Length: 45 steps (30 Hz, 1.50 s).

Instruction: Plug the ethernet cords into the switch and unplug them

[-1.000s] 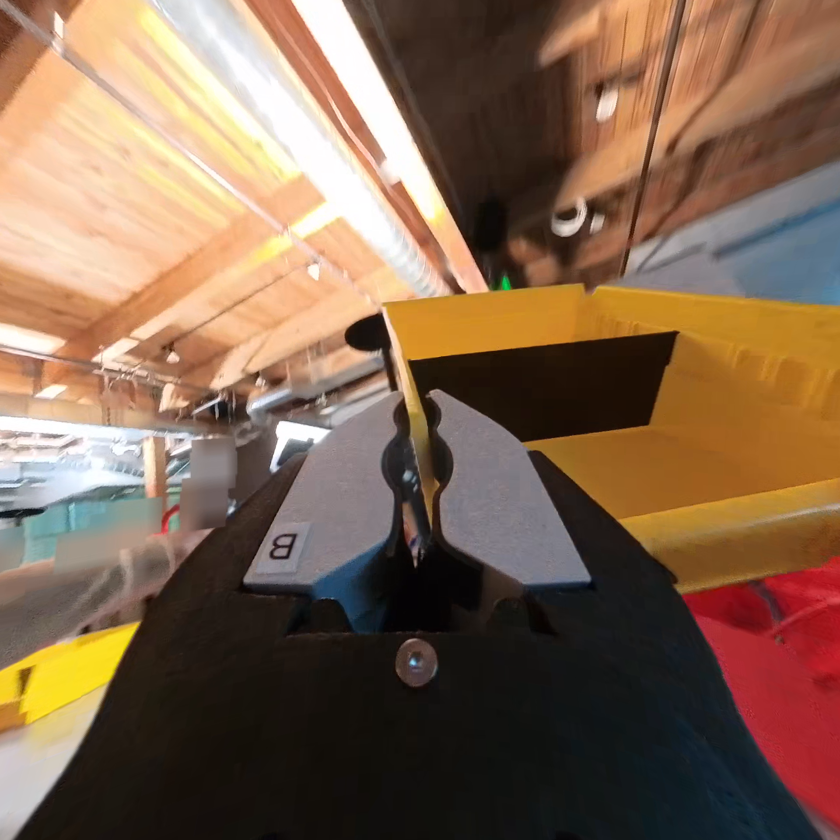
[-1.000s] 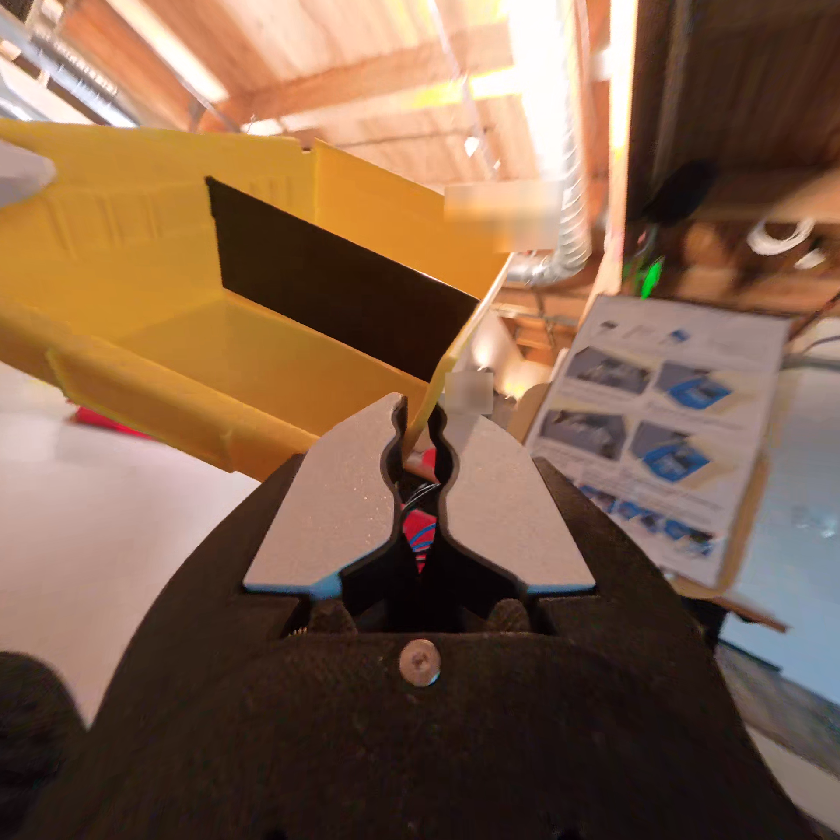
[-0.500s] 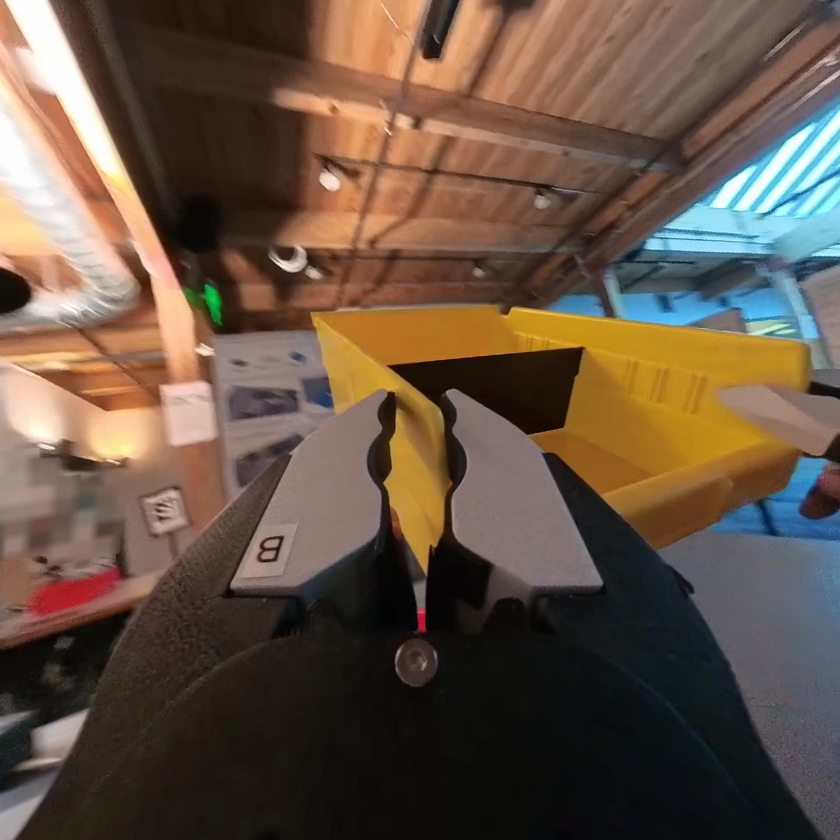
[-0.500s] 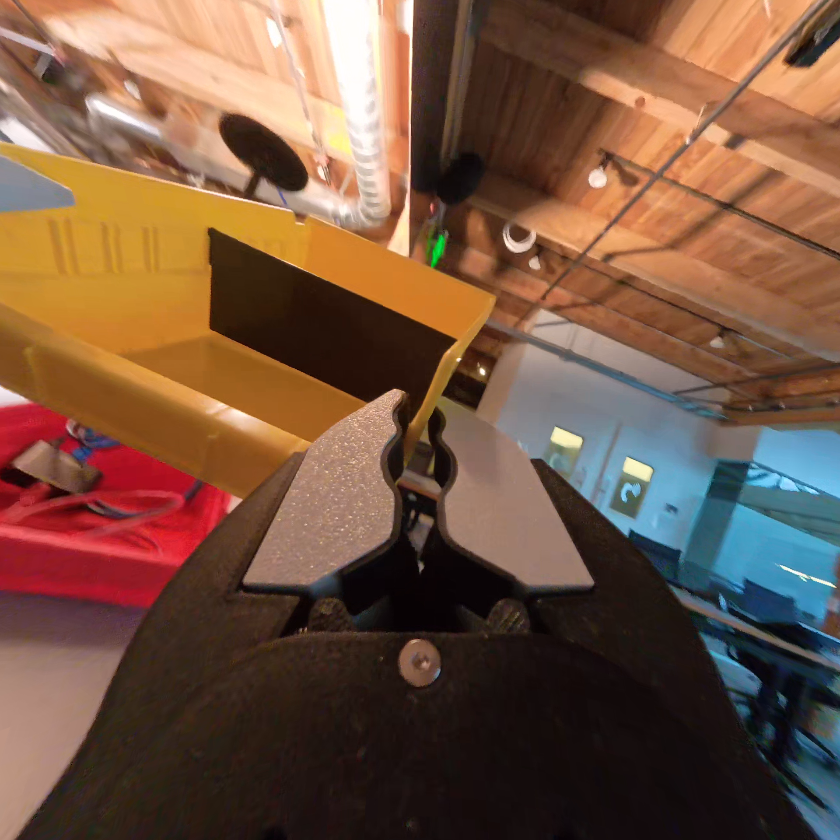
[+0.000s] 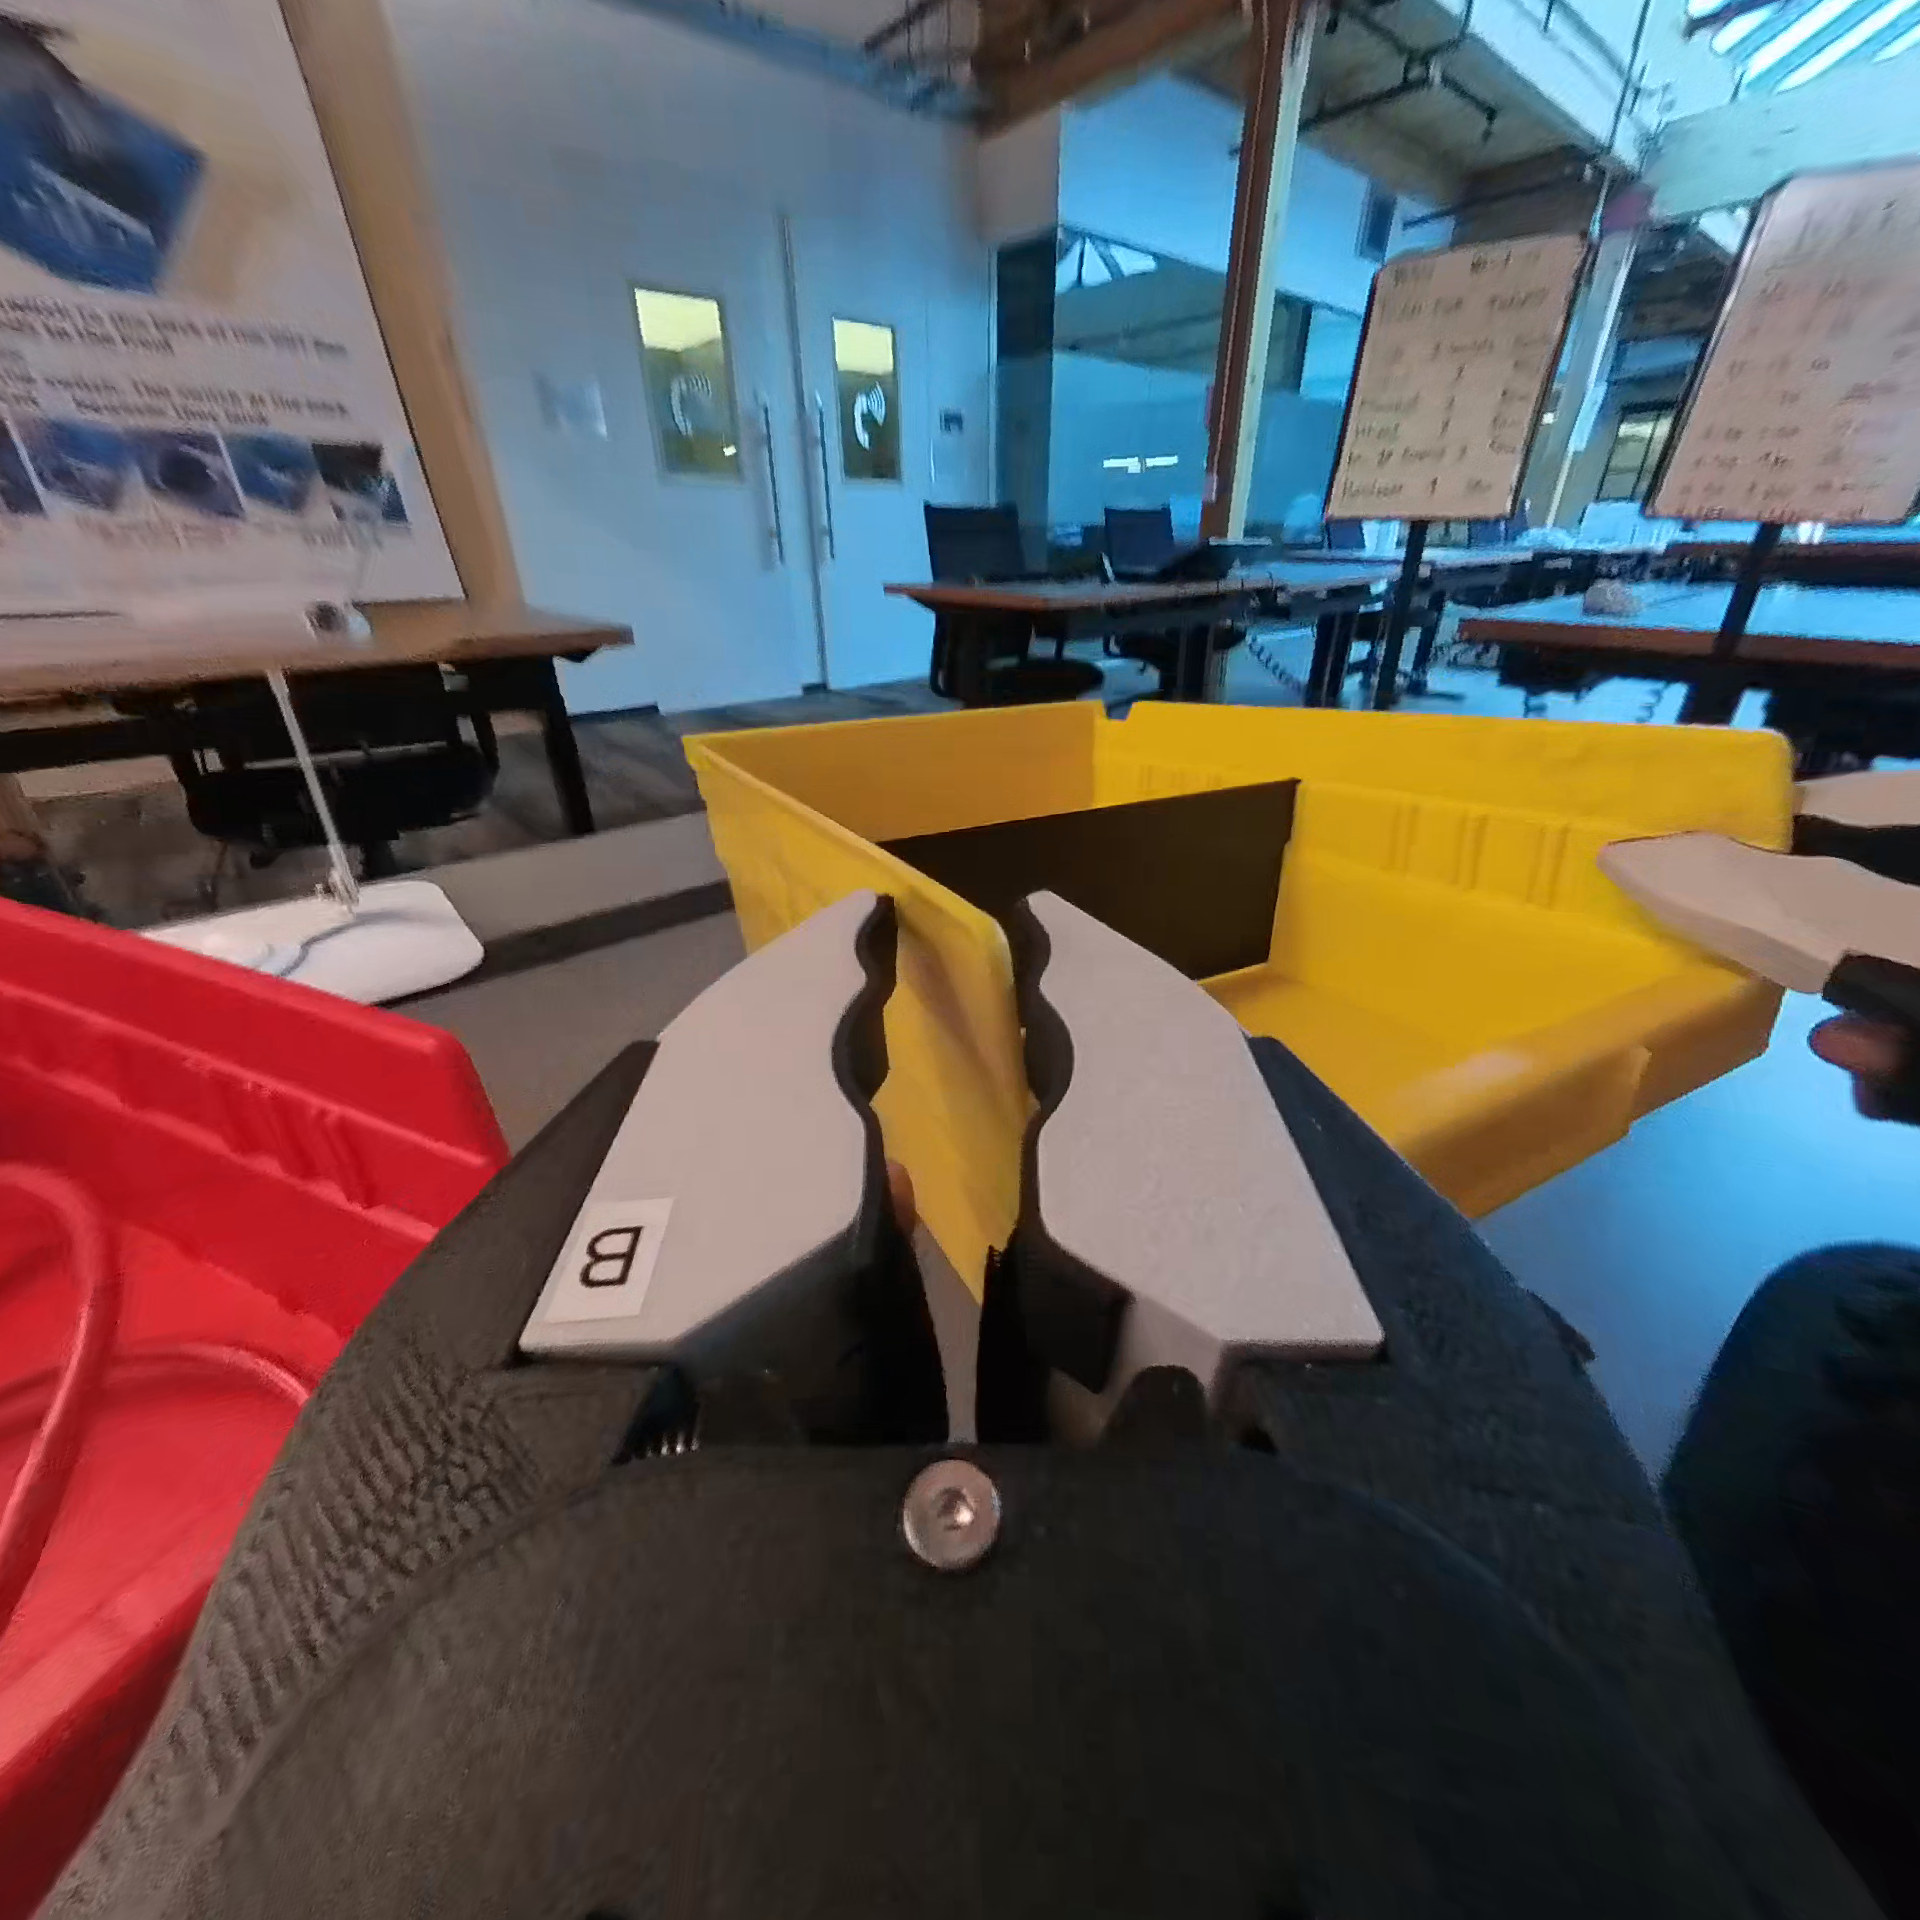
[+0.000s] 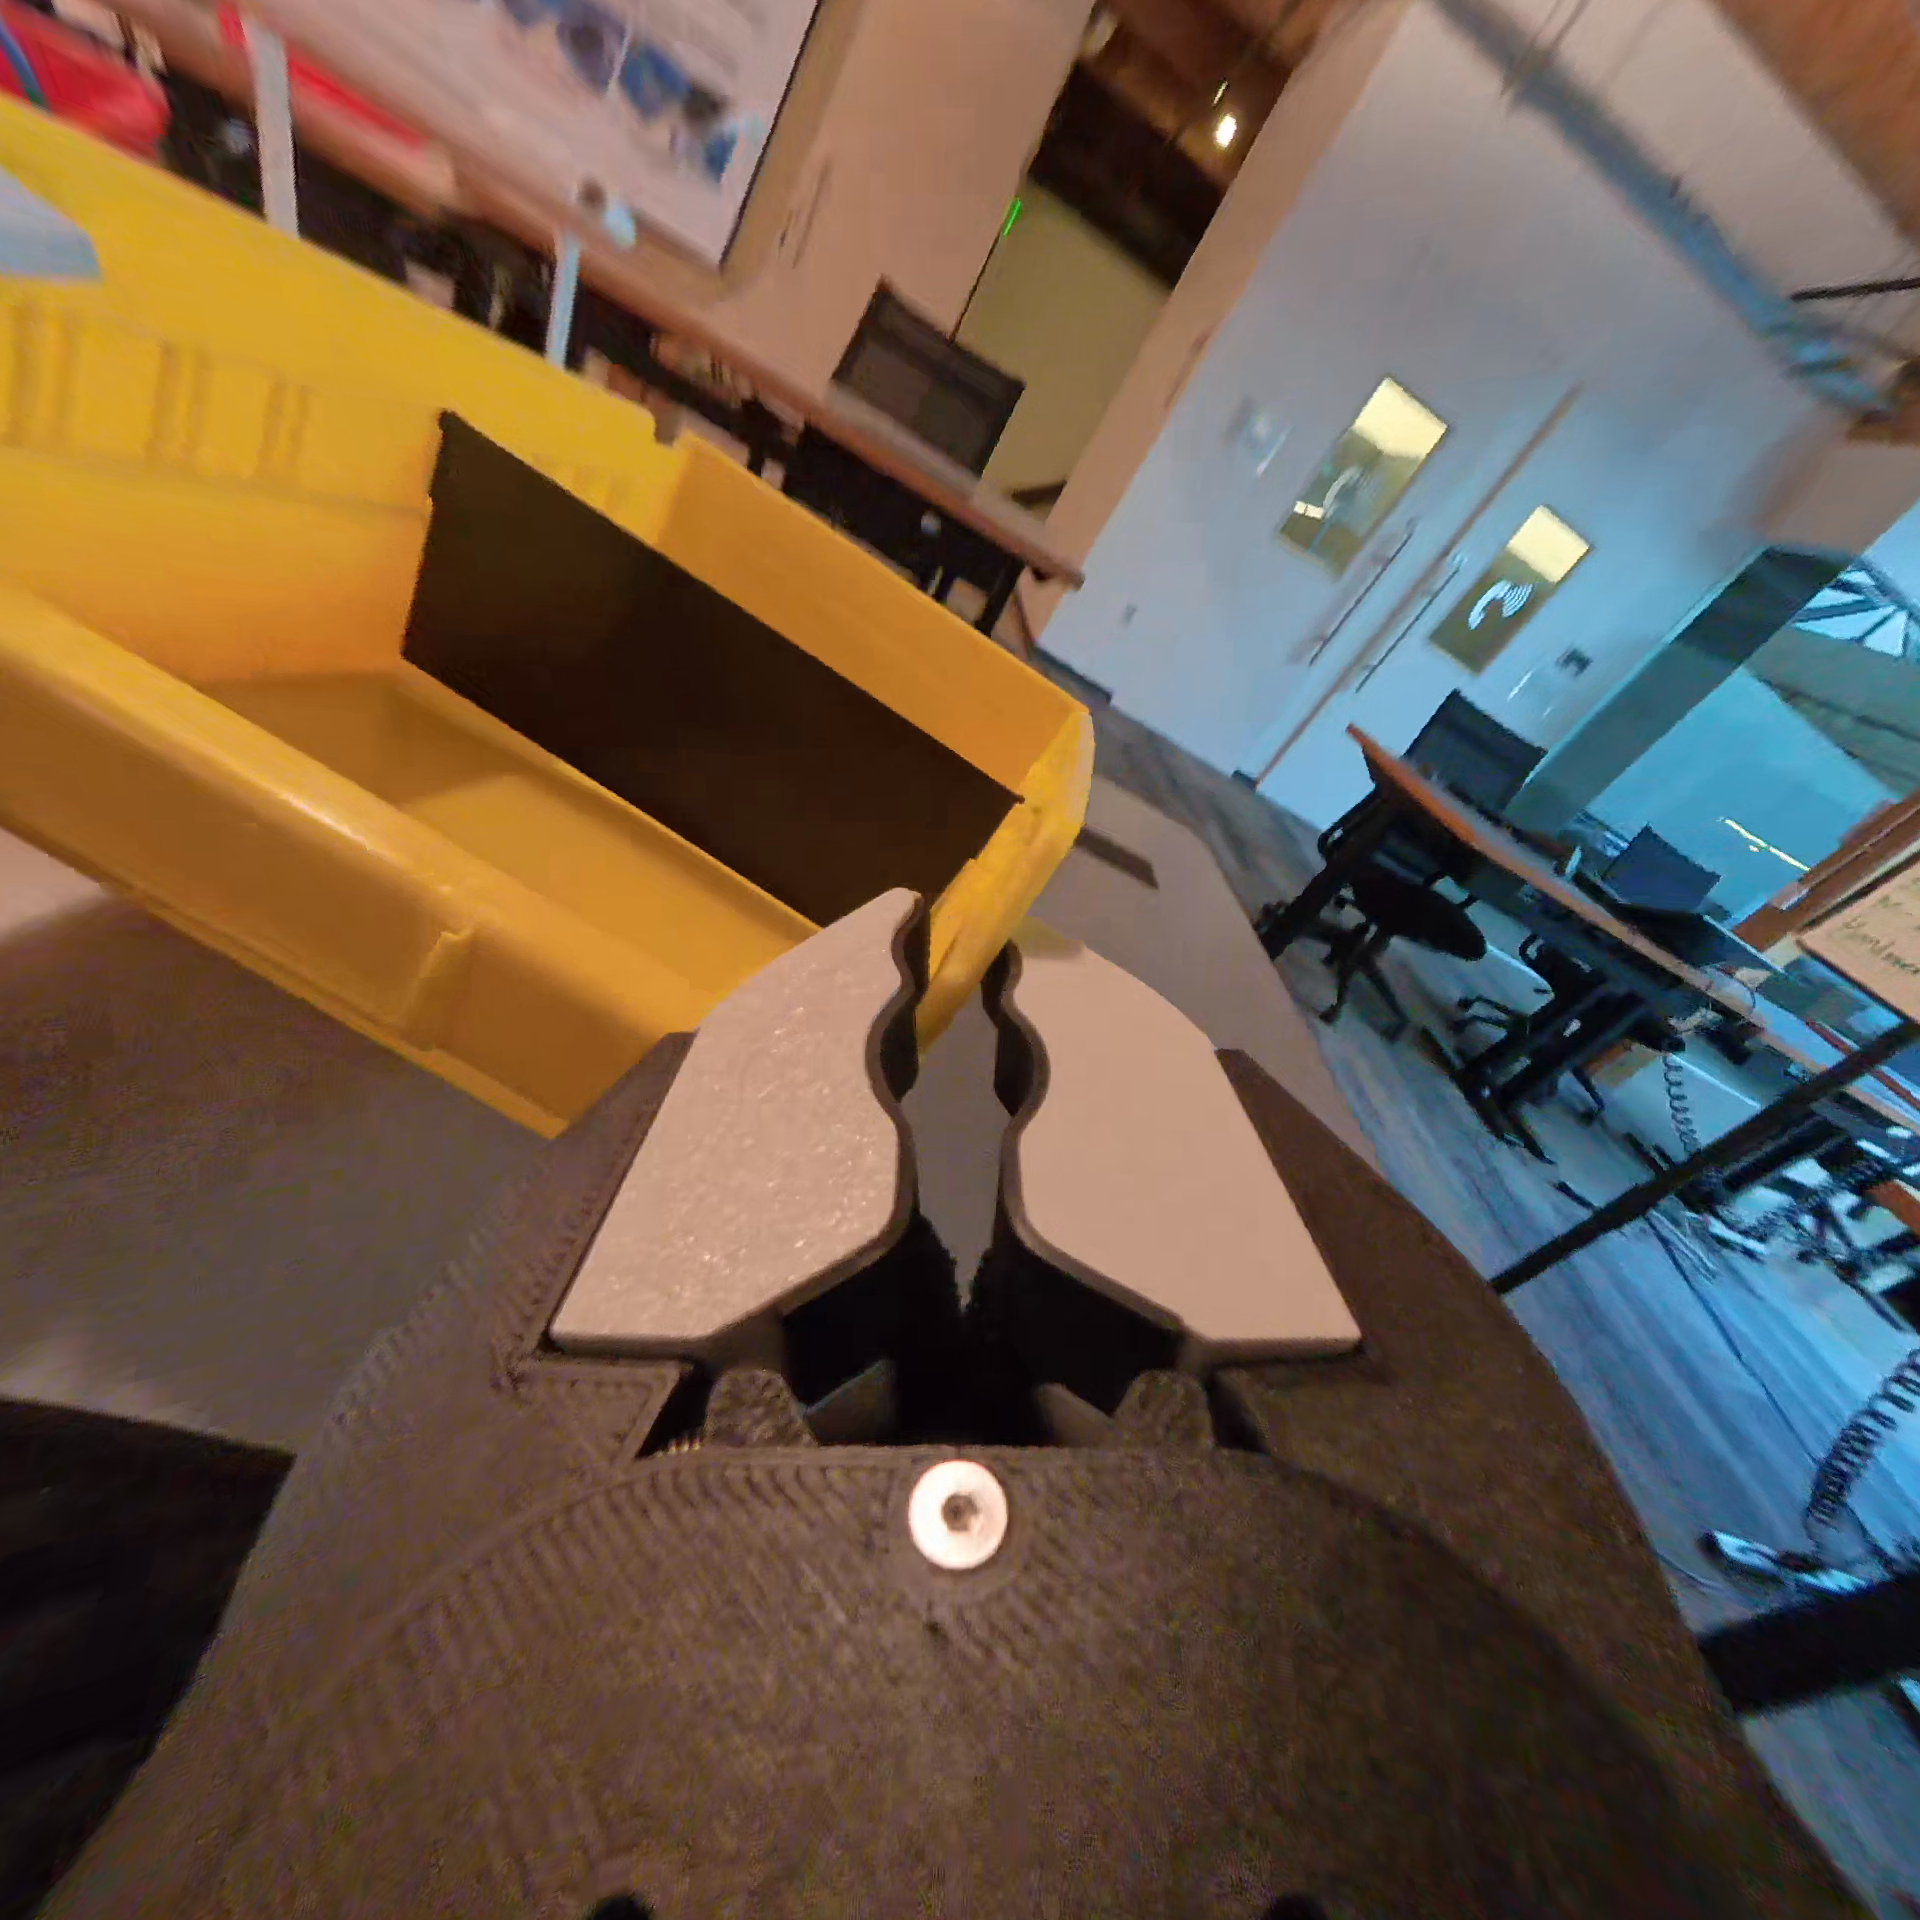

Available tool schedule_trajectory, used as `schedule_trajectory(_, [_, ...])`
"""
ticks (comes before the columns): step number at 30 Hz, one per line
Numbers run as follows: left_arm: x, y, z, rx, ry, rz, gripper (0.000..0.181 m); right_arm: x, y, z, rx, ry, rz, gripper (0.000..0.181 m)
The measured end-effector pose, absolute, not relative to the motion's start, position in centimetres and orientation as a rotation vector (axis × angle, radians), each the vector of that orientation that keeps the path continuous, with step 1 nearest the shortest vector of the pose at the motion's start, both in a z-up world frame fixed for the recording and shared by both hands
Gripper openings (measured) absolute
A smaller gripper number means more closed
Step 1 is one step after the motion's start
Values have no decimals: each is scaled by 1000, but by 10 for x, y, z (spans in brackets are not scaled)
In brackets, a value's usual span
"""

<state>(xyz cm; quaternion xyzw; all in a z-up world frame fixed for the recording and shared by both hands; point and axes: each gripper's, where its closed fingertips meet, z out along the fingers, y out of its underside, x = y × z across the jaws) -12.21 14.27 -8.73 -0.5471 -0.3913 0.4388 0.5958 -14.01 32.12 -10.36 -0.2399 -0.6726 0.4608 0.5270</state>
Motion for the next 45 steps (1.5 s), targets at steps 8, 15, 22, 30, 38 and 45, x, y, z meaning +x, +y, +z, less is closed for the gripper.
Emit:
schedule_trajectory(8, [-119, 164, -104, -1423, -789, 1024, 29, -152, 342, -124, -780, -1667, 1125, 8])
schedule_trajectory(15, [-101, 196, -107, -1560, -687, 680, 81, -160, 365, -114, -904, -1528, 1272, 53])
schedule_trajectory(22, [-99, 116, -82, -1778, -622, 1079, 90, -83, 300, -48, -121, -1292, 1462, 58])
schedule_trajectory(30, [-98, 9, -181, -2401, -852, 1284, 67, -84, 228, -168, 261, -1922, 829, 58])
schedule_trajectory(38, [-80, -26, -200, -2638, -989, 1195, 33, -107, 247, -176, 50, -1985, 735, 49])
schedule_trajectory(45, [-53, -56, -201, -2658, -990, 1172, 35, -112, 255, -180, -16, -2013, 673, 36])
